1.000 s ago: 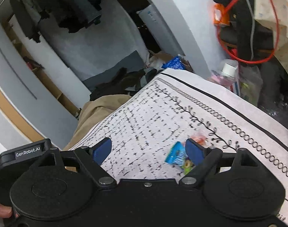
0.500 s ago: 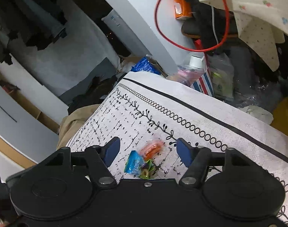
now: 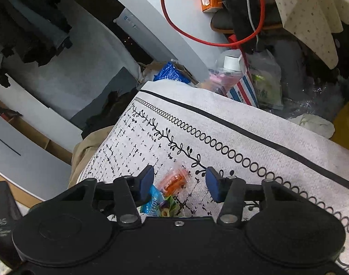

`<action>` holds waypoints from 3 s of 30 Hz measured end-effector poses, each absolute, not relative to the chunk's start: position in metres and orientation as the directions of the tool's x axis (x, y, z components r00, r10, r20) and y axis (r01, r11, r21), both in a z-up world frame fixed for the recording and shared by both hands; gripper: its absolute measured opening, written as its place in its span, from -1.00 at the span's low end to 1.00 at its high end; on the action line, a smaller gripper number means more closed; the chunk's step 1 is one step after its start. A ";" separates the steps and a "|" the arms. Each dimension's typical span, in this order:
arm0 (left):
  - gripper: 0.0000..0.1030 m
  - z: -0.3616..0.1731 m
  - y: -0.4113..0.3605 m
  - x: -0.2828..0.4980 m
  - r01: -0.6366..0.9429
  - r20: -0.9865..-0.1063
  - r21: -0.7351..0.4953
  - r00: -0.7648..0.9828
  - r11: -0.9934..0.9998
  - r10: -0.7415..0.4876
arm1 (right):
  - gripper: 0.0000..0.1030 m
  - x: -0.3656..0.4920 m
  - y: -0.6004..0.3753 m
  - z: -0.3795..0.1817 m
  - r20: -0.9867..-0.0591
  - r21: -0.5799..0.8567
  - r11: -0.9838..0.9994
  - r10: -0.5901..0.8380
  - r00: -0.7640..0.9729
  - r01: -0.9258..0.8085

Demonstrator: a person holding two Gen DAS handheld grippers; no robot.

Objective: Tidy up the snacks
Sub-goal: 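Grasp the orange candy with the right gripper while the left grasps the blue candy, then carry both candies over the cardboard box and open both grippers to drop them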

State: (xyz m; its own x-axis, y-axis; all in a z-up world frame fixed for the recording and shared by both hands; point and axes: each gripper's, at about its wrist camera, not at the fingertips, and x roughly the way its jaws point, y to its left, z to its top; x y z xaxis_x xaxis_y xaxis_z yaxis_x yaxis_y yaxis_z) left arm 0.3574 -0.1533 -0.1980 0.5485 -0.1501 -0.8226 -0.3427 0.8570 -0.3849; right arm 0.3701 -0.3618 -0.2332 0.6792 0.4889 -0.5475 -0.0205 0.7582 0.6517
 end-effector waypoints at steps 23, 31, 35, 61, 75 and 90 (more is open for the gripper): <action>-0.12 -0.206 -0.131 0.370 -0.422 -0.818 -0.342 0.574 0.839 -0.045 | -0.03 0.393 -0.330 -0.263 -0.574 0.658 0.753 0.518 0.634 -0.020; -0.12 -0.193 -0.116 0.360 -0.430 -0.811 -0.333 0.584 0.839 -0.023 | -0.25 0.397 -0.319 -0.268 -0.573 0.641 0.767 0.496 0.652 -0.020; -0.12 -0.183 -0.107 0.353 -0.435 -0.804 -0.328 0.595 0.839 -0.006 | -0.59 0.398 -0.318 -0.268 -0.580 0.645 0.764 0.504 0.640 -0.016; -0.12 -0.077 0.015 0.273 -0.542 -0.696 -0.294 0.686 0.787 0.213 | -0.75 0.347 -0.247 -0.169 -0.433 0.551 0.774 0.586 0.685 -0.314; -0.12 -0.055 0.076 0.244 -0.610 -0.698 -0.284 0.661 0.740 0.277 | -0.75 0.314 -0.176 -0.142 -0.365 0.548 0.705 0.686 0.629 -0.451; -0.12 -0.073 0.139 0.237 -0.669 -0.702 -0.324 0.644 0.668 0.304 | -0.75 0.286 -0.107 -0.115 -0.343 0.497 0.667 0.739 0.580 -0.556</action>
